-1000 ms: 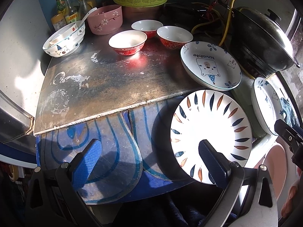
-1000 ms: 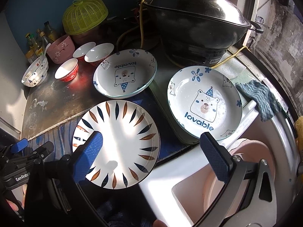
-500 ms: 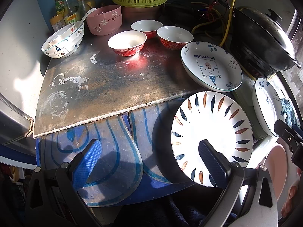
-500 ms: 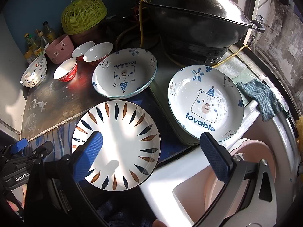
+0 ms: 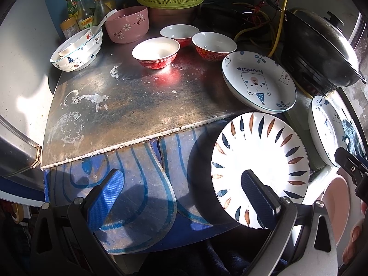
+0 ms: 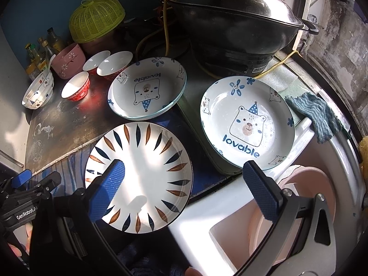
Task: Organize plates and bowls
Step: 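Move the right gripper toward the rim of the white leaf-pattern plate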
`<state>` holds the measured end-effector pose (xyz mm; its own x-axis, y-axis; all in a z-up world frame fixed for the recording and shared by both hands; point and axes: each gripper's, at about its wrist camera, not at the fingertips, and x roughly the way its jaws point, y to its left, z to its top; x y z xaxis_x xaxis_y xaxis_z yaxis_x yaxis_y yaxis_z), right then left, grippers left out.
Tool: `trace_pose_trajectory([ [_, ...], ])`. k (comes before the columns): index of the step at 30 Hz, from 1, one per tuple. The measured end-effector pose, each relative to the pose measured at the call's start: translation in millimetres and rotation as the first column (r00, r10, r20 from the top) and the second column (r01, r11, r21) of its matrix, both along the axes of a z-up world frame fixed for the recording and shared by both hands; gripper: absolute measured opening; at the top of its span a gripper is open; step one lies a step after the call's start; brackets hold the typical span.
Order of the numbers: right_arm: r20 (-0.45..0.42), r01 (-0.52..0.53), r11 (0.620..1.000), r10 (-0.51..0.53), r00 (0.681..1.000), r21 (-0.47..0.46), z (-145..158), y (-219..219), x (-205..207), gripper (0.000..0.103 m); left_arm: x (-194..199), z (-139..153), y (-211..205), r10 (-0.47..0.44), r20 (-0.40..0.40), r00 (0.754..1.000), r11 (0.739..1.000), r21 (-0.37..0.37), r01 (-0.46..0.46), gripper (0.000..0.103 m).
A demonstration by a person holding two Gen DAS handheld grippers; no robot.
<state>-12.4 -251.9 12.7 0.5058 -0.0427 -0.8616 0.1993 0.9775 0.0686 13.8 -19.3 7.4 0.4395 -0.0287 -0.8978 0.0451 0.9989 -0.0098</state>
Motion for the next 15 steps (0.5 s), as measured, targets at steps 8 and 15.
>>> trace_pose_trajectory([
  [8, -0.009, 0.014, 1.0, -0.014, 1.0, 0.003, -0.1, 0.3, -1.6, 0.103, 0.4, -2.2, 5.2, -0.009, 0.0, 1.0, 1.0, -0.005, 0.009, 0.103],
  [15, -0.008, 0.023, 1.0, -0.023, 1.0, 0.008, 0.4, 0.6, -3.1, 0.103, 0.1, -1.5, 5.5, -0.02, 0.003, 1.0, 1.0, -0.005, 0.02, 0.103],
])
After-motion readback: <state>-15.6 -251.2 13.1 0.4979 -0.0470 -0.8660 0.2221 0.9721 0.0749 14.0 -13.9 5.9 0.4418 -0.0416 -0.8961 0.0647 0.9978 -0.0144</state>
